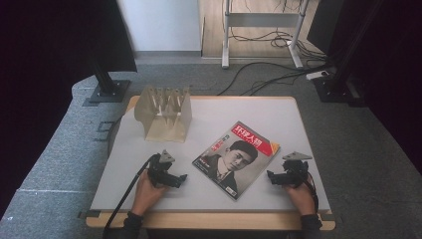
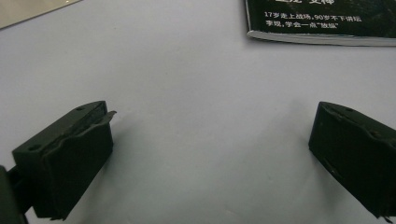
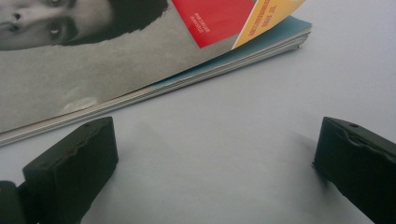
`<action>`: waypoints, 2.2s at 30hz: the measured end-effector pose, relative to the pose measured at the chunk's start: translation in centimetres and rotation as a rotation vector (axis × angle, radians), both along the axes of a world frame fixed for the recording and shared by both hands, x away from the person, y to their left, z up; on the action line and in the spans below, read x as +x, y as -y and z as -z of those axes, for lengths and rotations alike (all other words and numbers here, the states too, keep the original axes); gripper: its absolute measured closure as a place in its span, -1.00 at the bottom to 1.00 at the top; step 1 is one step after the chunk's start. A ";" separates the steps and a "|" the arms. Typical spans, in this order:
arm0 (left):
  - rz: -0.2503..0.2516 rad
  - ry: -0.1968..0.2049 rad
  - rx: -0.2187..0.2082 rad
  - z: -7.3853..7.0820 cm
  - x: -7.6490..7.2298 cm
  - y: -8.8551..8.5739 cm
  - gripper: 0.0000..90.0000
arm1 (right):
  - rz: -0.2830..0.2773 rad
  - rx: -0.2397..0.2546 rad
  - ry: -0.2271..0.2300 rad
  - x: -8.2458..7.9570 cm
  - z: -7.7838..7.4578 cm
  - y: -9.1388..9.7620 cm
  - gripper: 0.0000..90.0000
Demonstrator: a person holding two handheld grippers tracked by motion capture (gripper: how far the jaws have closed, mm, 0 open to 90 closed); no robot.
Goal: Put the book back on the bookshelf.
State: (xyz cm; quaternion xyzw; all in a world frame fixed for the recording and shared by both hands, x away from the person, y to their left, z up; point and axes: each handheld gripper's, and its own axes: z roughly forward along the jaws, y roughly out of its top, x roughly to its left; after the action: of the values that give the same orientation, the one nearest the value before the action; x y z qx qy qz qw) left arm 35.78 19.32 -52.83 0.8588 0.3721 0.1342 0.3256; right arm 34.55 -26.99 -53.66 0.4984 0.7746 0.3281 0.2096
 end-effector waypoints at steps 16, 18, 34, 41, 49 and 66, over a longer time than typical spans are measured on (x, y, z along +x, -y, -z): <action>0.003 0.005 0.002 -0.1 -0.2 0.1 -0.98 | -0.002 -0.001 0.001 0.0 0.0 0.0 -1.00; 0.009 0.001 -0.004 -0.1 -0.2 0.1 -0.97 | -0.002 -0.001 0.000 0.0 -0.1 0.0 -1.00; 0.125 0.017 -0.038 -2.8 2.2 4.2 -1.00 | -0.063 0.020 0.021 0.6 -1.4 0.0 -1.00; 0.174 0.028 -0.031 -3.6 3.4 6.2 -1.00 | -0.095 0.002 0.037 1.8 -1.9 -0.6 -0.98; 0.223 -0.006 -0.027 -2.7 5.2 8.3 -1.00 | -0.124 -0.004 0.051 4.7 -2.4 -1.4 -0.98; 0.277 -0.048 -0.006 -0.4 5.3 10.2 -1.00 | -0.129 0.036 -0.013 8.2 -0.5 -0.9 -0.92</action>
State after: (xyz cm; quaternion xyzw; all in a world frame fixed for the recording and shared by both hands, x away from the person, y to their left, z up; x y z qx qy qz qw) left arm 41.04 9.10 -52.44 0.9040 0.2578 0.0665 0.3345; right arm 42.79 -26.13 -53.18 0.4533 0.8005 0.3516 0.1737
